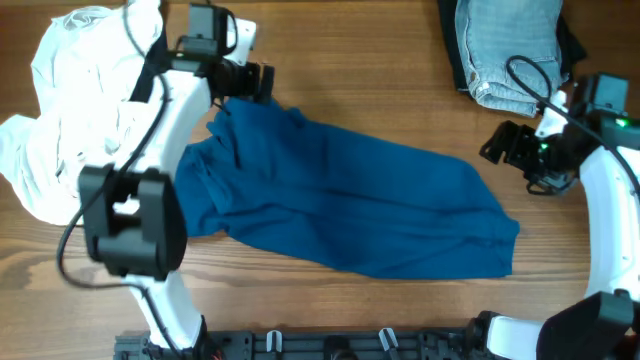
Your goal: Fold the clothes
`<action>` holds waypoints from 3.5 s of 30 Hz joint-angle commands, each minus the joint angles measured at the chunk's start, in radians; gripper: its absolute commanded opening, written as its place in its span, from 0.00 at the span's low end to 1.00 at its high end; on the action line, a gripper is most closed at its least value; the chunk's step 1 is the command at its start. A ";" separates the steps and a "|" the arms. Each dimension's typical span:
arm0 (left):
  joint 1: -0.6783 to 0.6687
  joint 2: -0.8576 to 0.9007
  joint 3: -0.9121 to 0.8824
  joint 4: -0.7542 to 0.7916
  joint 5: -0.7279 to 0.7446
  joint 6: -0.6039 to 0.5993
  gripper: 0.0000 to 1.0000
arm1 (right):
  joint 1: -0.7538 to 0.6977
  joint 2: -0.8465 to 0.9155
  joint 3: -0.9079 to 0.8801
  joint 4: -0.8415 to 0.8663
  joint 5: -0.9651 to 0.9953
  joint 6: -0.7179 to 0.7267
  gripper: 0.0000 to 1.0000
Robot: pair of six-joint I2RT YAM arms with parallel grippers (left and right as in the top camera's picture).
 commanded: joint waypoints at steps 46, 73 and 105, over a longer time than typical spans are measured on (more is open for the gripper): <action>0.034 0.185 0.067 0.154 -0.013 0.095 0.25 | 0.125 0.091 0.010 0.138 -0.038 -0.018 0.85; -0.023 0.260 0.066 0.100 0.094 0.138 0.19 | 0.125 0.096 0.010 0.164 -0.030 -0.021 0.88; 0.245 0.260 0.067 0.164 -0.079 -0.267 0.04 | 0.202 0.344 0.011 0.478 -0.038 0.007 0.85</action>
